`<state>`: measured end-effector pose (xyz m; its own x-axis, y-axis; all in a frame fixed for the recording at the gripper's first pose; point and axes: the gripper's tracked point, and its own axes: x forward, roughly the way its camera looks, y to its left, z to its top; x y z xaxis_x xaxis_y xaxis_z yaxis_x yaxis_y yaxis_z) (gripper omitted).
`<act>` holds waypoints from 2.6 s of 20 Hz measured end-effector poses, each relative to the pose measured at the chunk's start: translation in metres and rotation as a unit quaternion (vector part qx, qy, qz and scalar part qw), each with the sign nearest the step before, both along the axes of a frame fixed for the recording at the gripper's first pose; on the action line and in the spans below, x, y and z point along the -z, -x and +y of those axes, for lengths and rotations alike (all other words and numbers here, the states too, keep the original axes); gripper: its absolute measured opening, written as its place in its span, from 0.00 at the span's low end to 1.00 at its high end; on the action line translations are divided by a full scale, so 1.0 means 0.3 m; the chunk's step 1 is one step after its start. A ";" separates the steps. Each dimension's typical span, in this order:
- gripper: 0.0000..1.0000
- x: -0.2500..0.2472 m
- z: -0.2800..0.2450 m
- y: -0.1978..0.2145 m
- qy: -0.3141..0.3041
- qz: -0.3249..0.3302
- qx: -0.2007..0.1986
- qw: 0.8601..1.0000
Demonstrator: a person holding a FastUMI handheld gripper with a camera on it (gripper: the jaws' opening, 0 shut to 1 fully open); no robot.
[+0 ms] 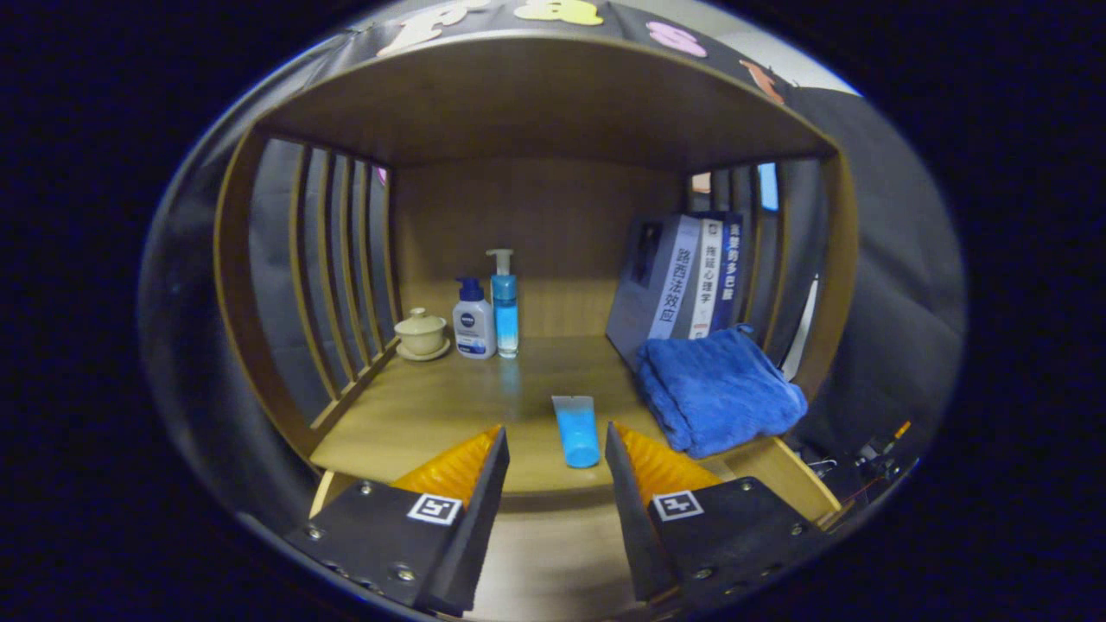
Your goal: Pull open the drawer, take out the items inside it, and place them on the countertop above the cabinet.
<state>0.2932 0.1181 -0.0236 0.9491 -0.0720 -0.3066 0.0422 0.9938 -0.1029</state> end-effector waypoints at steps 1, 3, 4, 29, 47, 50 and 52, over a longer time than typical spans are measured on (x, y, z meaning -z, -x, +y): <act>0.66 -0.002 -0.007 0.049 0.004 -0.008 0.002 1.000; 0.66 0.016 -0.023 0.137 0.017 -0.015 0.003 1.000; 0.66 0.029 -0.040 0.178 0.020 -0.017 0.009 1.000; 0.65 0.480 -0.209 0.619 -0.039 0.046 -0.029 0.998; 0.66 0.446 -0.141 0.283 -0.038 0.020 -0.040 0.998; 0.66 0.463 -0.134 0.199 -0.047 0.020 -0.042 0.998; 0.66 0.464 -0.126 0.138 -0.043 0.023 -0.048 0.998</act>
